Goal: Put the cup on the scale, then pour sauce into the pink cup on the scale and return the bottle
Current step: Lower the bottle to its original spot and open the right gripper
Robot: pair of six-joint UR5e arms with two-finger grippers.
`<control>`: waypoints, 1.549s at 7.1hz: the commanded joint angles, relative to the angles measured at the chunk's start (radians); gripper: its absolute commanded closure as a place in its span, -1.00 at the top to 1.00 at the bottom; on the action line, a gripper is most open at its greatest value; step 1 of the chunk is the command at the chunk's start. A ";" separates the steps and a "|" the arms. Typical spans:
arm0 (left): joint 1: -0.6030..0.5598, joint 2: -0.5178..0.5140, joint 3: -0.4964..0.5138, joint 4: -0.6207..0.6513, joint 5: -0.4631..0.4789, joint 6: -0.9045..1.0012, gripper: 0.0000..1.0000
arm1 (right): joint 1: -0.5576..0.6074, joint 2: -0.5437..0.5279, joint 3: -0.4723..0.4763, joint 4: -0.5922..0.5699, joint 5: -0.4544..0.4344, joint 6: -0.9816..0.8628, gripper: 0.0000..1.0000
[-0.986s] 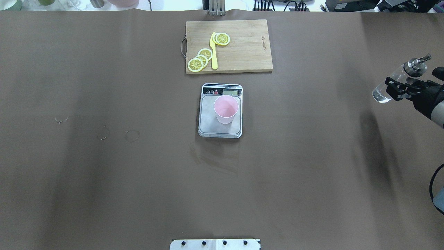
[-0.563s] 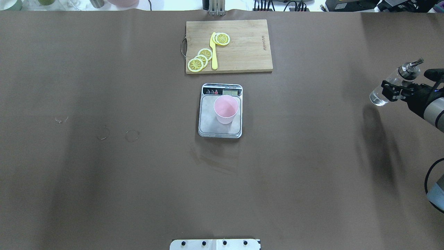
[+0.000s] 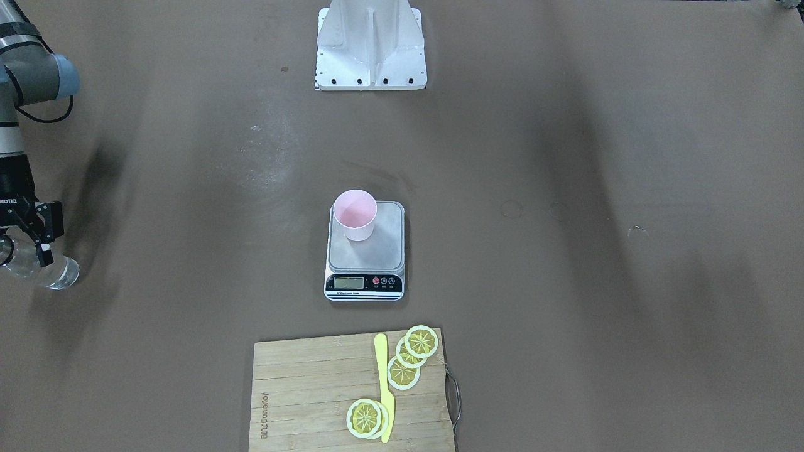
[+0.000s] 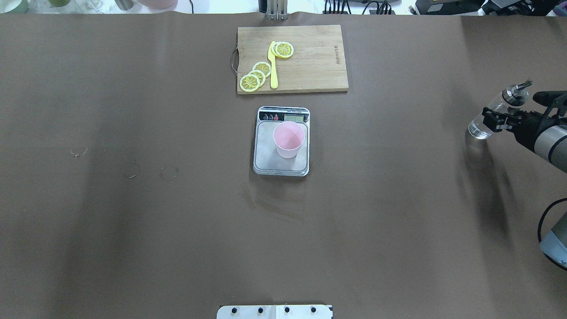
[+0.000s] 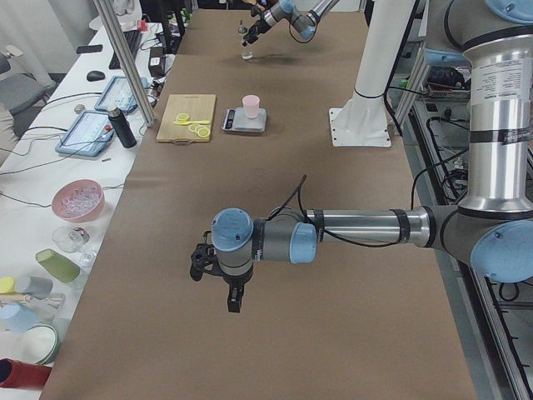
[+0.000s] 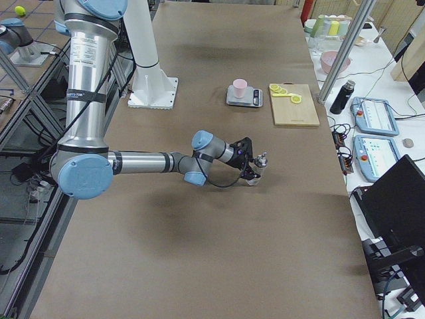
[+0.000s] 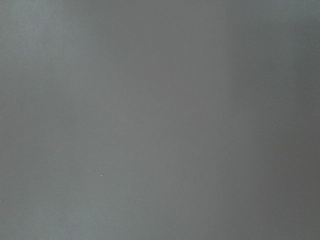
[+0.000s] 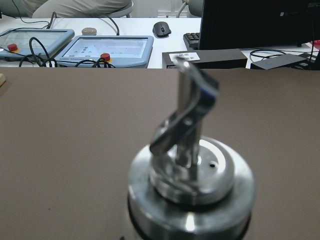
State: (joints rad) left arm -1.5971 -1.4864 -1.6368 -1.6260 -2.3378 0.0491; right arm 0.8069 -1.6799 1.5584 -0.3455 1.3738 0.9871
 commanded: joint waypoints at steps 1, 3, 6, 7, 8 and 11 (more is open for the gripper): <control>0.000 0.000 0.000 0.000 0.000 0.000 0.97 | 0.002 0.006 -0.021 0.000 0.014 -0.001 -1.00; 0.000 0.000 0.000 0.000 0.000 0.000 0.97 | 0.006 0.020 -0.027 -0.001 0.025 -0.001 -1.00; 0.000 0.002 0.000 0.000 0.000 0.000 0.97 | 0.034 0.029 -0.027 -0.003 0.070 -0.015 -0.93; 0.000 0.000 0.000 0.000 0.000 0.000 0.97 | 0.032 0.029 -0.034 -0.003 0.068 -0.015 -0.90; 0.000 0.002 0.000 0.000 0.000 0.000 0.97 | 0.032 0.029 -0.037 -0.001 0.068 -0.016 -0.89; 0.000 0.000 0.000 0.000 0.000 -0.002 0.97 | 0.032 0.029 -0.047 0.002 0.065 -0.022 -0.39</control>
State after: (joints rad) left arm -1.5969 -1.4862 -1.6368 -1.6260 -2.3378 0.0481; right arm 0.8391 -1.6506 1.5136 -0.3440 1.4412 0.9680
